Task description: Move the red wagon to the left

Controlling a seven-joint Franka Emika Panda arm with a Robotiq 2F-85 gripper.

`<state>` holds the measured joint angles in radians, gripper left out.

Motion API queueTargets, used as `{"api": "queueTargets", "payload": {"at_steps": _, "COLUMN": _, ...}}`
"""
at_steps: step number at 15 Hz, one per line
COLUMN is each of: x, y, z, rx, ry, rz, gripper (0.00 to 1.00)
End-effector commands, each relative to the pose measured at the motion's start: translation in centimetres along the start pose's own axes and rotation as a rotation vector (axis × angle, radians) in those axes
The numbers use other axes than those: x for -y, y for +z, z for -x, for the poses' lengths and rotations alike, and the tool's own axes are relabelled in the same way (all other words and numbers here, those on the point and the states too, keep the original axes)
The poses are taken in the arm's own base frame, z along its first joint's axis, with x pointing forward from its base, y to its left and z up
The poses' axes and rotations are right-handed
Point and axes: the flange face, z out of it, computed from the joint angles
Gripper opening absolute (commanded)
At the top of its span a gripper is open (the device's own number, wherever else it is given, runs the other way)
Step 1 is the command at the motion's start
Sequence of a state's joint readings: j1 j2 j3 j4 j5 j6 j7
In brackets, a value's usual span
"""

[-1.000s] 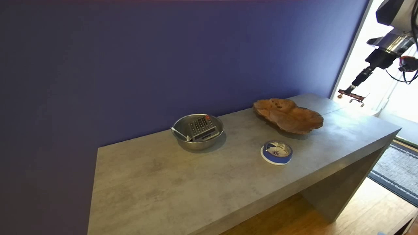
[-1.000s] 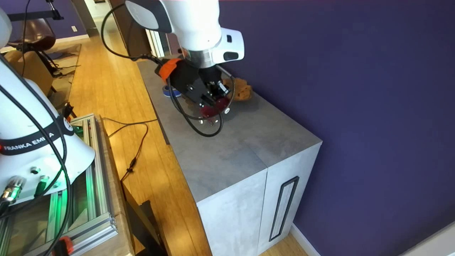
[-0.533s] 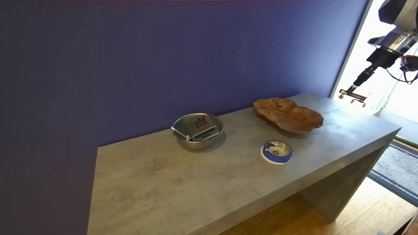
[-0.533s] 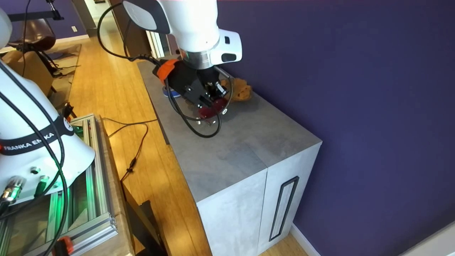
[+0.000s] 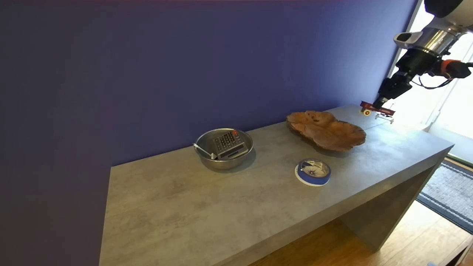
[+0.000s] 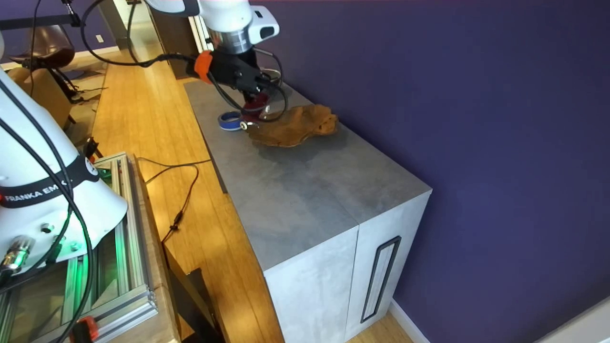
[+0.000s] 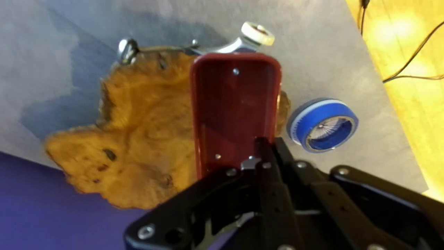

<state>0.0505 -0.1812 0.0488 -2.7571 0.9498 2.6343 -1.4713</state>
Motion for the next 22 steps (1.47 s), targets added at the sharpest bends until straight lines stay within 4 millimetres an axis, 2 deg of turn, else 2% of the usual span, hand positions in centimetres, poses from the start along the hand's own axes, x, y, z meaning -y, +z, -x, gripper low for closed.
{"api": "queueTargets", "payload": {"at_steps": 1, "x": 6.2, "y": -0.9, "z": -6.2, "rx": -0.016, "ry": -0.205, "rz": 0.037, "gripper": 0.01}}
{"api": "queueTargets", "payload": {"at_steps": 2, "x": 8.2, "y": -0.8, "z": -7.8, "rx": -0.021, "ry": -0.269, "rz": 0.042, "gripper": 0.01}}
{"api": "queueTargets", "payload": {"at_steps": 3, "x": 11.3, "y": -1.3, "z": -7.1, "rx": -0.024, "ry": -0.331, "rz": 0.048, "gripper": 0.01}}
{"api": "queueTargets", "payload": {"at_steps": 4, "x": 13.7, "y": -1.2, "z": -7.9, "rx": -0.034, "ry": -0.389, "rz": 0.046, "gripper": 0.01}}
{"api": "queueTargets", "payload": {"at_steps": 5, "x": 15.5, "y": -0.5, "z": -10.8, "rx": -0.042, "ry": -0.451, "rz": 0.039, "gripper": 0.01}}
{"api": "queueTargets", "payload": {"at_steps": 6, "x": 18.2, "y": -0.5, "z": -11.4, "rx": -0.054, "ry": -0.516, "rz": 0.039, "gripper": 0.01}}
{"api": "queueTargets", "payload": {"at_steps": 7, "x": 15.0, "y": 0.0, "z": -10.4, "rx": -0.035, "ry": -0.438, "rz": 0.015, "gripper": 0.01}}
{"api": "queueTargets", "payload": {"at_steps": 8, "x": 16.5, "y": 0.1, "z": -10.9, "rx": -0.039, "ry": -0.459, "rz": 0.013, "gripper": 0.05}}
{"api": "queueTargets", "payload": {"at_steps": 9, "x": 16.8, "y": 0.1, "z": -10.9, "rx": -0.038, "ry": -0.459, "rz": 0.012, "gripper": 0.05}}
{"api": "queueTargets", "payload": {"at_steps": 13, "x": 14.9, "y": 0.2, "z": -10.3, "rx": -0.033, "ry": -0.428, "rz": 0.016, "gripper": 0.05}}
{"api": "queueTargets", "payload": {"at_steps": 14, "x": 15.9, "y": 0.7, "z": -10.9, "rx": -0.039, "ry": -0.449, "rz": 0.000, "gripper": 0.01}}
{"api": "queueTargets", "payload": {"at_steps": 15, "x": 17.4, "y": 1.1, "z": -11.9, "rx": -0.049, "ry": -0.496, "rz": -0.011, "gripper": 0.01}}
{"api": "queueTargets", "payload": {"at_steps": 17, "x": 23.0, "y": 2.7, "z": -15.0, "rx": -0.050, "ry": -0.633, "rz": -0.059, "gripper": 0.01}}
{"api": "queueTargets", "payload": {"at_steps": 19, "x": 27.3, "y": 3.9, "z": -17.2, "rx": -0.041, "ry": -0.748, "rz": -0.103, "gripper": 0.01}}
{"api": "queueTargets", "payload": {"at_steps": 22, "x": 33.8, "y": 7.3, "z": -20.2, "rx": 0.001, "ry": -0.941, "rz": -0.158, "gripper": 0.01}}
